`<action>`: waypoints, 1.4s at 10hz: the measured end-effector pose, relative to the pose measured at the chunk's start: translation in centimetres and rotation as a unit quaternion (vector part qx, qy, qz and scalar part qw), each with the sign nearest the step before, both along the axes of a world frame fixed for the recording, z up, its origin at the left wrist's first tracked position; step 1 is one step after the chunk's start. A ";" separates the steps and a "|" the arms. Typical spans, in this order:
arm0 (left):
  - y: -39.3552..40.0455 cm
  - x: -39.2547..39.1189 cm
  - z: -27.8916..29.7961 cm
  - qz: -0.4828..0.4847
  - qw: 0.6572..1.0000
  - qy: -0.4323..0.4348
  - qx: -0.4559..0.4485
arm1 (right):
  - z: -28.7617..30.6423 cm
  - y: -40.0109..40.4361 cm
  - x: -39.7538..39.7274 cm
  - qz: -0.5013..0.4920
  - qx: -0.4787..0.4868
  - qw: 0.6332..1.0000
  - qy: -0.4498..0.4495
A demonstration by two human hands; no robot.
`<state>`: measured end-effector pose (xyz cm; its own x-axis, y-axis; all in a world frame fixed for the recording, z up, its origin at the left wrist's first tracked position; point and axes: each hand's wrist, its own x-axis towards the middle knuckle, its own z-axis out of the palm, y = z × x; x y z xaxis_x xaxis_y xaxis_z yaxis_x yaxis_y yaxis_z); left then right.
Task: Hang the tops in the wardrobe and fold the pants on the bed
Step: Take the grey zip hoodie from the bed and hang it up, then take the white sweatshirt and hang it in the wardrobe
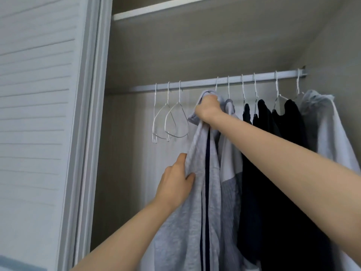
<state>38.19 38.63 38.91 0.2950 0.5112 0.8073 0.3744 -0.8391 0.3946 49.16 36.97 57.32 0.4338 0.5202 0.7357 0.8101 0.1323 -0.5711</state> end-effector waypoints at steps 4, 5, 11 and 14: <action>-3.3 -2.6 -6.7 -0.006 0.999 0.013 -0.051 | -11.6 -5.8 -1.1 -0.097 -0.065 0.936 -0.331; -4.6 -3.3 -8.3 0.005 0.998 -0.011 -0.069 | -13.9 -7.1 -0.9 -0.037 -0.089 0.940 -0.328; -19.9 -12.9 -18.9 0.108 0.974 -0.033 -0.194 | -31.6 -22.1 -7.1 0.221 -0.123 0.929 -0.271; -41.4 -15.0 -29.4 0.367 0.888 -0.126 -0.245 | -43.2 -32.4 -9.7 0.498 -0.108 0.842 -0.178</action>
